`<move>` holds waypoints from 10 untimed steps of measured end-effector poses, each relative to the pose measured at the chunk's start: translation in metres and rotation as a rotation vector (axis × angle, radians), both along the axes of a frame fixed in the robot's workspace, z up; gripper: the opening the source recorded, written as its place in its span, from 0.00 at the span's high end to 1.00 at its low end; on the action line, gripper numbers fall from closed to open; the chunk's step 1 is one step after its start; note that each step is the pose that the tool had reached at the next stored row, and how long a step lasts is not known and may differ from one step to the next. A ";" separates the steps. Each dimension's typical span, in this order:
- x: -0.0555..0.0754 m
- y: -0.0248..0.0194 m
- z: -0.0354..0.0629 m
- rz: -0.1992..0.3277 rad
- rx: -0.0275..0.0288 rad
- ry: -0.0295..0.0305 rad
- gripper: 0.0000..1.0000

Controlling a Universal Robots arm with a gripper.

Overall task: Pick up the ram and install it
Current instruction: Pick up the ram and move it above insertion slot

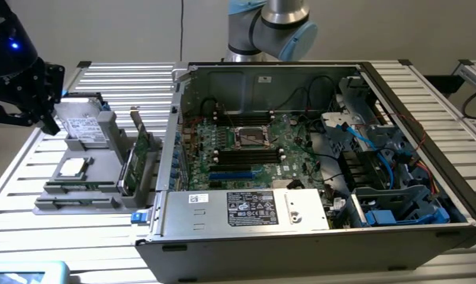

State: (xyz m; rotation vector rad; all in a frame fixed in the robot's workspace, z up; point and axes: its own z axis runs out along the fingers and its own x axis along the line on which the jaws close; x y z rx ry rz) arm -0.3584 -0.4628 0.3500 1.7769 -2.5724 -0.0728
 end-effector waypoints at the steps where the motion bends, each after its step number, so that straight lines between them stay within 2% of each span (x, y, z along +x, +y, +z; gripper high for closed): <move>1: 0.000 0.0000 0.0000 0.017 0.0000 -0.0004 0.89; 4: 0.000 0.0000 -0.0001 0.071 0.0000 -0.0050 0.89; 10: 0.000 0.0000 -0.0001 0.175 -0.0004 -0.0212 0.89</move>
